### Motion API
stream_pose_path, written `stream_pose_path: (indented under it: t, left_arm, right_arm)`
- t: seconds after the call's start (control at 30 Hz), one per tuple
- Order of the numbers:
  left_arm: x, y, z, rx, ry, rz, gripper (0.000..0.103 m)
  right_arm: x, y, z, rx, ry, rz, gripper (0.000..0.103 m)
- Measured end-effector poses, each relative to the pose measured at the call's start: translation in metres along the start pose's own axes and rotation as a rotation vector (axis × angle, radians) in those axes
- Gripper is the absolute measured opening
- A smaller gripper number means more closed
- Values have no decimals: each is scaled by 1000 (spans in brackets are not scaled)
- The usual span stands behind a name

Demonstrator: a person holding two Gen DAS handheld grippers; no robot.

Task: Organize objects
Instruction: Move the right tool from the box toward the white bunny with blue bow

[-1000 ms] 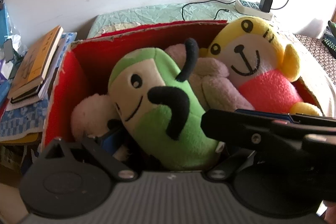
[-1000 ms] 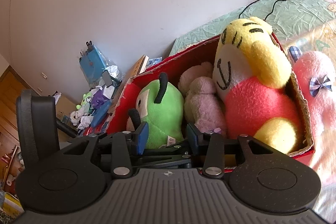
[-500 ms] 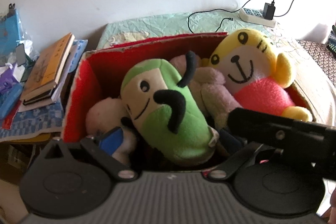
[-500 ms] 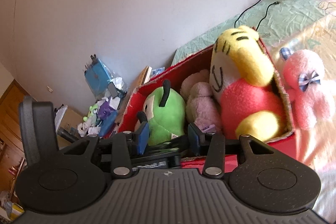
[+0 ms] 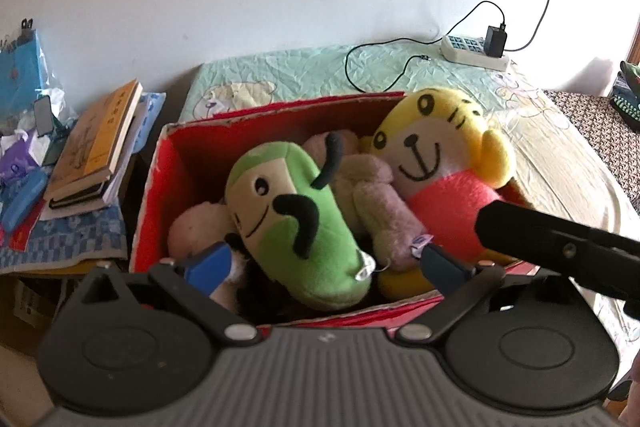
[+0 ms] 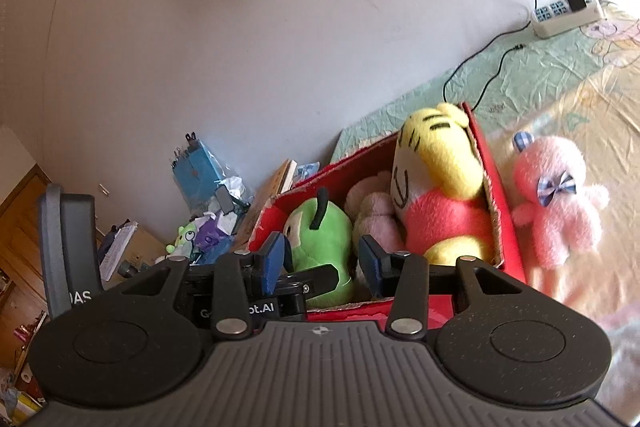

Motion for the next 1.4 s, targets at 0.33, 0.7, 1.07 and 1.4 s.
stream_pose_path:
  t: [0.33,0.7,1.07,1.4]
  left_arm:
    - [23,1,-4,-40,-53,-32,102]
    - [68,3,-15,-48,-86,-44,101]
    - [130,22,-14,-83,32,-51,101]
    - [191,46,7,-113,120,-15,96]
  right_arm:
    - [23,-14,-9,-38,-49,4,46]
    - [61,-28,-32,-101,-113,31,46]
    - [122,-36,-51,-147,-78,96,45]
    - [175,-24,-54,-242,-16,124,45]
Point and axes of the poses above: each gripper's, at about its wrist camera, not at the fingertips, and z roughly the way its jaws point, x to its right, y to its underside, the point moved 6 cm from there along z, roughly the way its jaws point, and after that the axes turned 14 degrees about x, right-handed, at the moved point
